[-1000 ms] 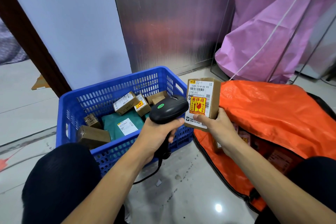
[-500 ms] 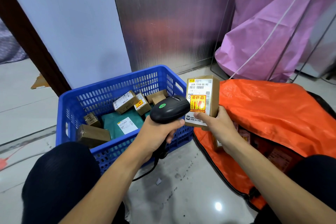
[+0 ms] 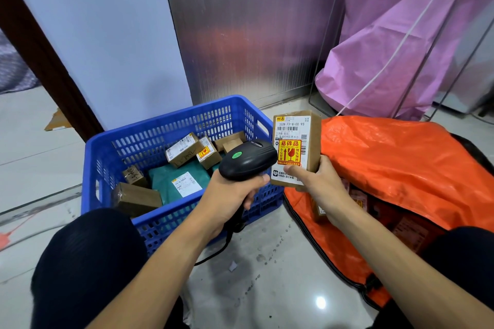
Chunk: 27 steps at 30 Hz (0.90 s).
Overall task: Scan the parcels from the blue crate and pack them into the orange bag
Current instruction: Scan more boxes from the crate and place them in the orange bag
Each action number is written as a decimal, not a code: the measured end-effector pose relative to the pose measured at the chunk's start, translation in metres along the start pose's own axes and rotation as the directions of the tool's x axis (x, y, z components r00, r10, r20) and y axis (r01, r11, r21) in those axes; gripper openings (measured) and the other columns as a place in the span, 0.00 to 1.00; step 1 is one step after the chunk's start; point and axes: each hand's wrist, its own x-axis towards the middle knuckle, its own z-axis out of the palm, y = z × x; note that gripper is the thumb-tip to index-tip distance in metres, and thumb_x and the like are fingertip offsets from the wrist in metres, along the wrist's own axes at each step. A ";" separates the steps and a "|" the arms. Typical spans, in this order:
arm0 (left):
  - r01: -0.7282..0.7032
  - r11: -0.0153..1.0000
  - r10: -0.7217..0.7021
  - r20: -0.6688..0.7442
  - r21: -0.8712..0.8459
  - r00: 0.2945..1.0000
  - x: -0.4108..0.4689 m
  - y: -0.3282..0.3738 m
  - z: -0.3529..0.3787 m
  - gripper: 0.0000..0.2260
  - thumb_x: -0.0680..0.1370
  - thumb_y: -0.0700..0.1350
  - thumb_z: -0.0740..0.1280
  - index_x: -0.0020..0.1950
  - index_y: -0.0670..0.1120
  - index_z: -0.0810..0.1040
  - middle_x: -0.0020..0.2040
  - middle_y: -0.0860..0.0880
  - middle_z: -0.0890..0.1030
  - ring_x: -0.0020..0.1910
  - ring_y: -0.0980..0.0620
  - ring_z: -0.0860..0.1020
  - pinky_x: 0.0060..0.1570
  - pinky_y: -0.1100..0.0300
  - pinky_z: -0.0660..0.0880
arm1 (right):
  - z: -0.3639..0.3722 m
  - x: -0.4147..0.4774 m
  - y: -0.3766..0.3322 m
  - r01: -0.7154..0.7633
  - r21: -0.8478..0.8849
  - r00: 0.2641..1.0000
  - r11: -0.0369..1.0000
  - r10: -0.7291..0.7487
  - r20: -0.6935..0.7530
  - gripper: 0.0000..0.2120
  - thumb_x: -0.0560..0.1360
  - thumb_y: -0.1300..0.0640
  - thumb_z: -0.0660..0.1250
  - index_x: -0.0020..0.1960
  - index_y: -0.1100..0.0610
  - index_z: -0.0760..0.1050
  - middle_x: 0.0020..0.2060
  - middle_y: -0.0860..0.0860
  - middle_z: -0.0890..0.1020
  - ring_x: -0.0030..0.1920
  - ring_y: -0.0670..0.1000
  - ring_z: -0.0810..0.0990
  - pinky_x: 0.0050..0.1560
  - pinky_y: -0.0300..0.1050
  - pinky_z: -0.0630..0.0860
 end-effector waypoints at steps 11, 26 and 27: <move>-0.002 0.994 -0.005 -0.062 -0.106 0.998 0.006 -0.007 0.002 0.05 0.78 0.45 0.75 0.44 0.47 0.85 0.36 0.46 0.83 0.34 0.50 0.77 0.36 0.62 0.77 | 0.001 -0.002 0.000 -0.034 0.008 0.999 0.999 0.034 0.002 0.28 0.69 0.48 0.79 0.63 0.49 0.71 0.55 0.45 0.84 0.53 0.47 0.85 0.57 0.54 0.82; 0.104 0.956 -0.155 -0.170 -0.274 0.973 0.034 -0.051 0.054 0.08 0.78 0.46 0.75 0.51 0.42 0.84 0.32 0.49 0.83 0.28 0.54 0.79 0.33 0.60 0.77 | -0.028 -0.014 0.016 -0.294 0.176 0.898 0.940 0.209 0.386 0.20 0.73 0.45 0.70 0.62 0.53 0.82 0.54 0.54 0.88 0.49 0.52 0.86 0.55 0.53 0.81; 0.119 0.951 -0.167 -0.153 -0.284 0.974 0.036 -0.053 0.057 0.08 0.78 0.47 0.75 0.50 0.43 0.84 0.32 0.50 0.83 0.29 0.54 0.79 0.35 0.58 0.79 | -0.030 -0.012 0.017 -0.311 0.166 0.897 0.936 0.231 0.377 0.18 0.76 0.45 0.69 0.61 0.53 0.82 0.54 0.53 0.88 0.50 0.52 0.86 0.56 0.54 0.80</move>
